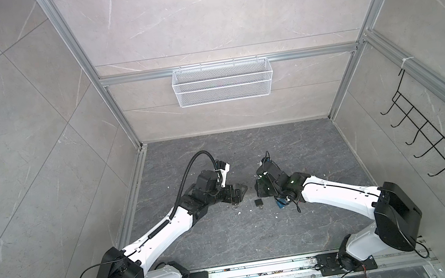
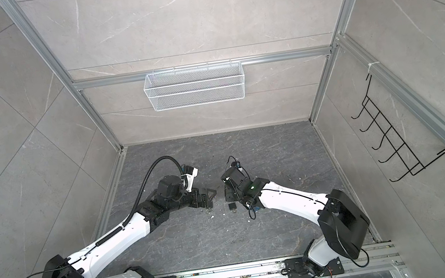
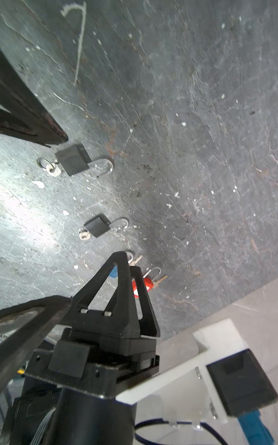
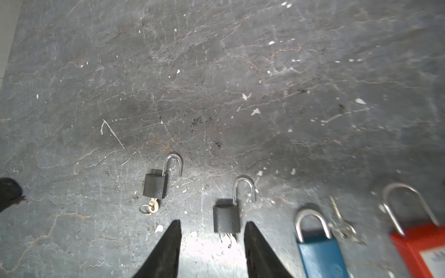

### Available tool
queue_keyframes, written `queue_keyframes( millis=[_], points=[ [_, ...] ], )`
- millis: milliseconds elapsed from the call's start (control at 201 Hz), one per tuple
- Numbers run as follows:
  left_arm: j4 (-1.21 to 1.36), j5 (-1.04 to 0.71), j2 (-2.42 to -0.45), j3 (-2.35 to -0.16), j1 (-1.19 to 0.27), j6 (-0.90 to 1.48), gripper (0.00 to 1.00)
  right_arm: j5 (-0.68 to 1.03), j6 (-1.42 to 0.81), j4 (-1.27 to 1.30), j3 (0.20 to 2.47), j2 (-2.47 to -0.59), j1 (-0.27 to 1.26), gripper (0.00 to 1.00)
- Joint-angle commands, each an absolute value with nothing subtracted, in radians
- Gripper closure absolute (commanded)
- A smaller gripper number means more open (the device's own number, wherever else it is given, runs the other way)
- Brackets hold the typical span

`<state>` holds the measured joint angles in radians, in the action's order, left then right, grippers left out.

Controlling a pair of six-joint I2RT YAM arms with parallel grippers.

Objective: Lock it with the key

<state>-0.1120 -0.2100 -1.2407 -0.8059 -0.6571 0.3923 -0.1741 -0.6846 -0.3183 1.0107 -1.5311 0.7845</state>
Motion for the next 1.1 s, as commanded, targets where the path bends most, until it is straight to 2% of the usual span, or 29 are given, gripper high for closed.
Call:
queue_keyframes(
  millis=[0, 224, 503, 662, 761, 1100],
  points=[
    [-0.101, -0.181, -1.198, -0.778, -0.66, 0.373, 0.0, -0.126, -0.657, -0.194, 0.965, -1.575, 0.766, 0.56],
    [-0.098, -0.151, -1.156, -0.732, -0.661, 0.391, 0.0, -0.12, -0.67, -0.207, 0.965, -1.606, 0.766, 0.55],
    [-0.035, -0.175, -1.191, -0.73, -0.66, 0.421, 0.0, -0.155, -0.668, -0.33, 0.962, -1.6, 0.774, 0.47],
    [-0.005, -0.197, -1.218, -0.726, -0.661, 0.427, 0.01, -0.162, -0.671, -0.344, 0.958, -1.616, 0.801, 0.47],
    [0.031, -0.226, -1.216, -0.709, -0.661, 0.445, 0.02, -0.176, -0.665, -0.375, 0.985, -1.652, 0.824, 0.51],
    [0.086, -0.25, -1.216, -0.662, -0.661, 0.472, 0.03, -0.234, -0.68, -0.402, 1.019, -1.723, 0.867, 0.5]
  ],
)
